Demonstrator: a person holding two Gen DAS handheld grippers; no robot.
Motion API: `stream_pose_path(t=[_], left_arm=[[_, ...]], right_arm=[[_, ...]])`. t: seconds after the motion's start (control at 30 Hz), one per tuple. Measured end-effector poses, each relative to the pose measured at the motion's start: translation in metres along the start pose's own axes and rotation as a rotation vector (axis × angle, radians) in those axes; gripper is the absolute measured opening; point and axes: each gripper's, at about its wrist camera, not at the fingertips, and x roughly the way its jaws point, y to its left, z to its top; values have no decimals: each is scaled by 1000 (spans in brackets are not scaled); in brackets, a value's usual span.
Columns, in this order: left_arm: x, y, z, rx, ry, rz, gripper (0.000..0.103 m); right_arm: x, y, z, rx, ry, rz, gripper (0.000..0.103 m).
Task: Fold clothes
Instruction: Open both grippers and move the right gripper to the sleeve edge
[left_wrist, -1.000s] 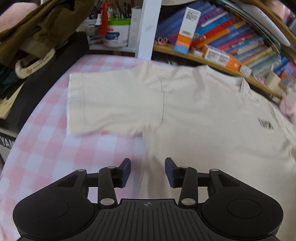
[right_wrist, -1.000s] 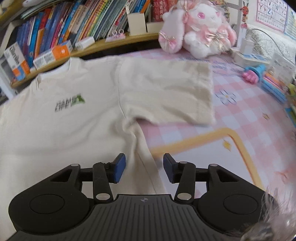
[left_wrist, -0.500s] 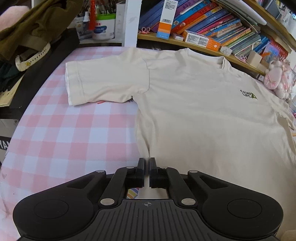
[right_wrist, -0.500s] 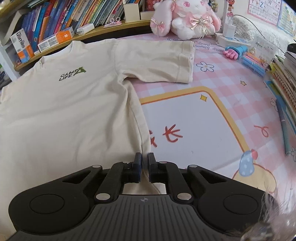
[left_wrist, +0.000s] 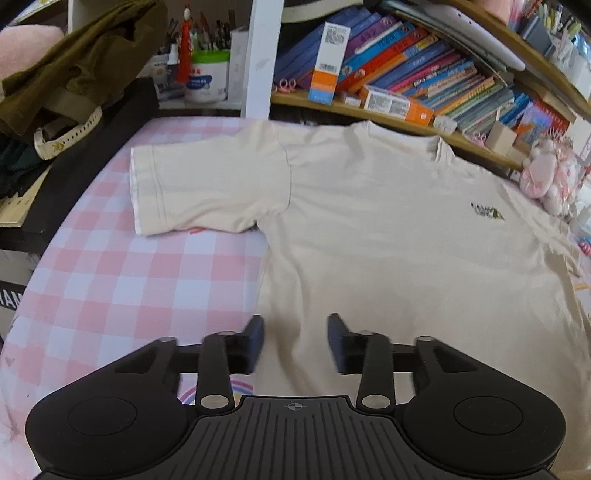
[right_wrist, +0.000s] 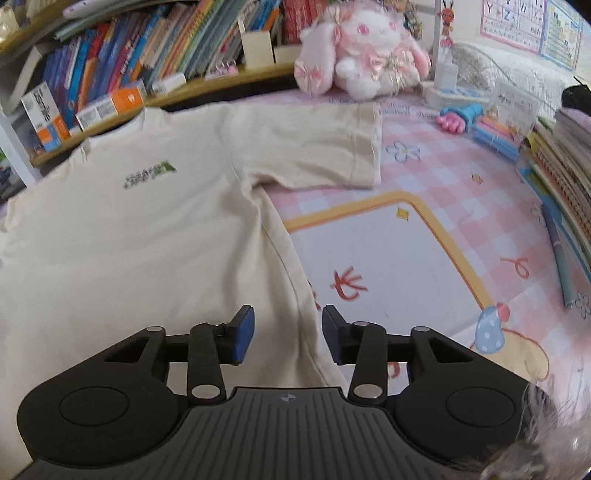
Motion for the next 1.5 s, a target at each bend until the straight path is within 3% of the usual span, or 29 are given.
stream_pose_path(t=[0.1,0.23,0.5,0.63,1.03,1.13,1.2,1.3,1.5], left_arm=[[0,-1,2,-13,-7,-7,53],[3,-6,3,-20,-10,-13,65],[6,-25,-1,-50,-15,15,77],[10,-45,-2,-66,-6,30,78],[24,-128,-17,40,60,66,85],[26,-145,-22,73,52,80,85],[27,-154,-25,91,48,96,85],[31,-165,-29,111,52,133,85],[33,-176,-36,105,37,176,96]], right_arm=[[-5,8,5,-8,-30,3,61],[-4,12,10,-14,-38,10,69],[6,13,22,-17,-31,35,72],[17,5,33,-10,-25,67,75],[52,-56,74,136,-1,143,73],[60,-75,83,186,6,181,65],[66,-87,90,223,13,199,52],[75,-105,97,291,29,245,50],[93,-127,98,417,68,331,48]])
